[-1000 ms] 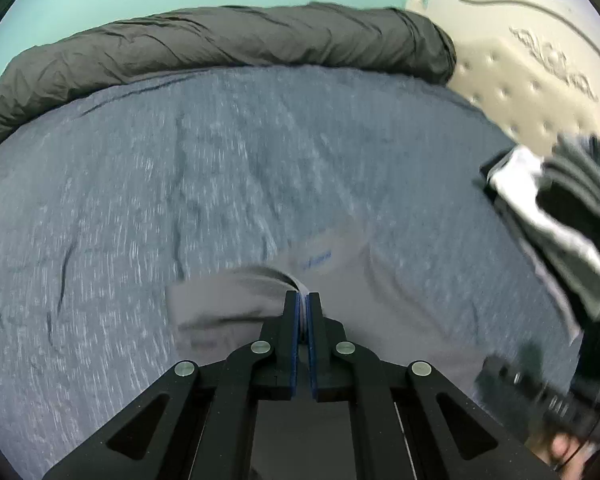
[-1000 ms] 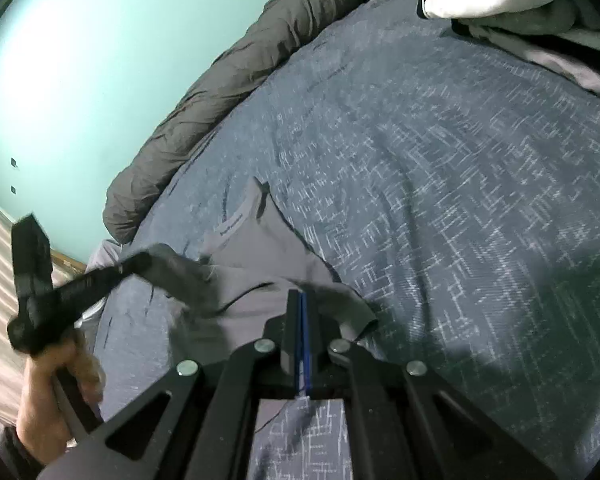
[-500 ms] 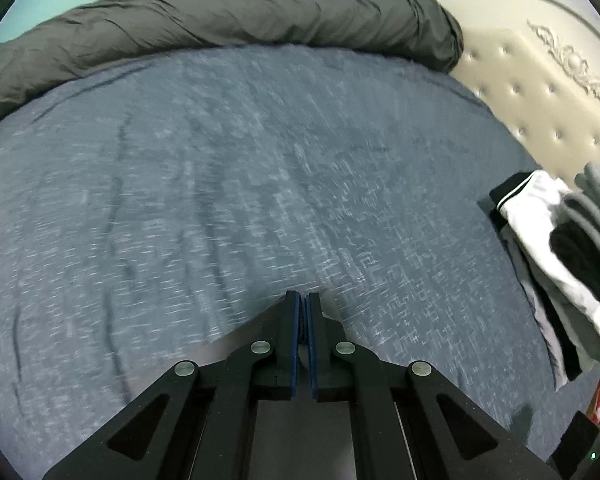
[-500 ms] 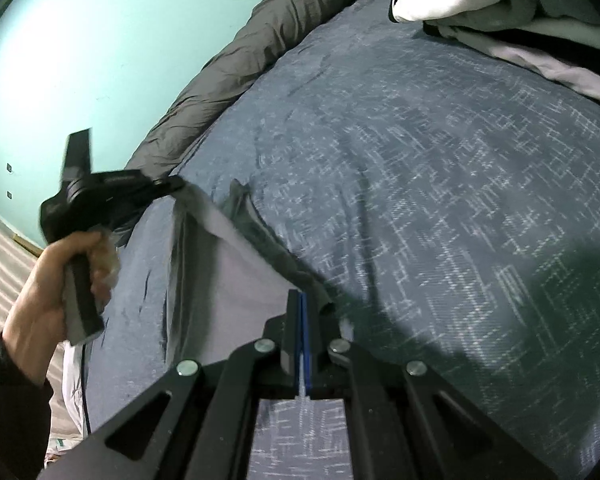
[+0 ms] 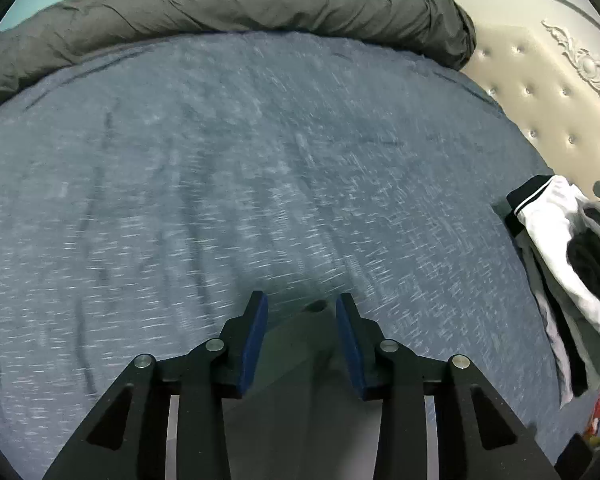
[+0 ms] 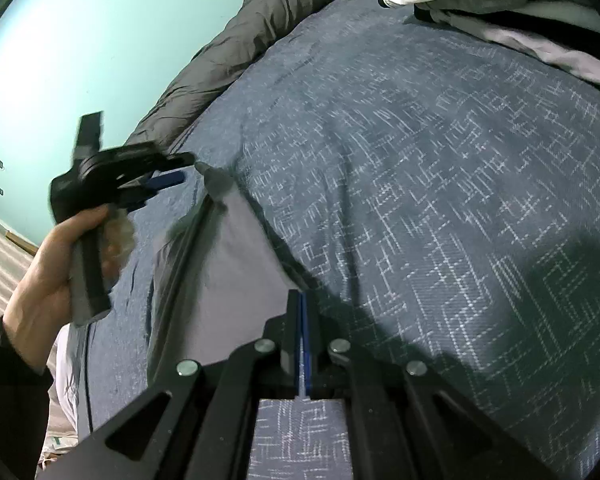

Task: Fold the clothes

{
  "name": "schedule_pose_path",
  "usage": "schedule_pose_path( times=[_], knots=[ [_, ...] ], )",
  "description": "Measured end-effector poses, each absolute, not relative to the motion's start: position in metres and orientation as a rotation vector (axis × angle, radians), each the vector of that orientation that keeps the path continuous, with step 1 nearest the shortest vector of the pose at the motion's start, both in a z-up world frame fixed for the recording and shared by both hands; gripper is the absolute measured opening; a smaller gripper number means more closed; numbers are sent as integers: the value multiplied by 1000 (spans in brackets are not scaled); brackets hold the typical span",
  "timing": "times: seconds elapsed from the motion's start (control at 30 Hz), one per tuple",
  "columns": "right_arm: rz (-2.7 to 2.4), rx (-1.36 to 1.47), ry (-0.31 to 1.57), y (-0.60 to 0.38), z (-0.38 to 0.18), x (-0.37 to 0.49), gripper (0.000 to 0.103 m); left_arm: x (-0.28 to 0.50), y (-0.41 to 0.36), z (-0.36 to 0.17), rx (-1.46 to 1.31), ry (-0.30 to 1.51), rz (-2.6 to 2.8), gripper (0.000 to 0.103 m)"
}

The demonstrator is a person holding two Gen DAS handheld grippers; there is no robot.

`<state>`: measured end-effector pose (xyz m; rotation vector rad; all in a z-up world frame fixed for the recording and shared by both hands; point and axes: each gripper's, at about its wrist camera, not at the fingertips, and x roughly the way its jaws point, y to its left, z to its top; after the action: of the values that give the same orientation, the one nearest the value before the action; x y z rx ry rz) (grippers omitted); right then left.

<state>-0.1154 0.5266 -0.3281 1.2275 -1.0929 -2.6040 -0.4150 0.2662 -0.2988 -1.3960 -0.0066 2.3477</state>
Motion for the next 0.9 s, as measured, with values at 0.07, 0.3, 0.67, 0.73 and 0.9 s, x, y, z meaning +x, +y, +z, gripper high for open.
schedule_pose_path(
  times=[0.07,0.3,0.67,0.73,0.9],
  knots=[
    [-2601,1231,-1096,527,-328,-115,0,-408,248,-296,-1394,-1,2368,39],
    [-2603,1221,-1115,528,-327,-112,0,-381,177,-305,-1447,-82,2410,40],
    [-2606,1244,-1110,525,-330,-118,0,-377,152,-329,-1483,-216,2377,40],
    [-2605,1248,-1110,525,-331,-122,0,-379,155,-334,-1489,-219,2370,40],
    [-2606,1249,-1108,525,-331,-125,0,-380,153,-339,-1465,-248,2380,11]
  ],
)
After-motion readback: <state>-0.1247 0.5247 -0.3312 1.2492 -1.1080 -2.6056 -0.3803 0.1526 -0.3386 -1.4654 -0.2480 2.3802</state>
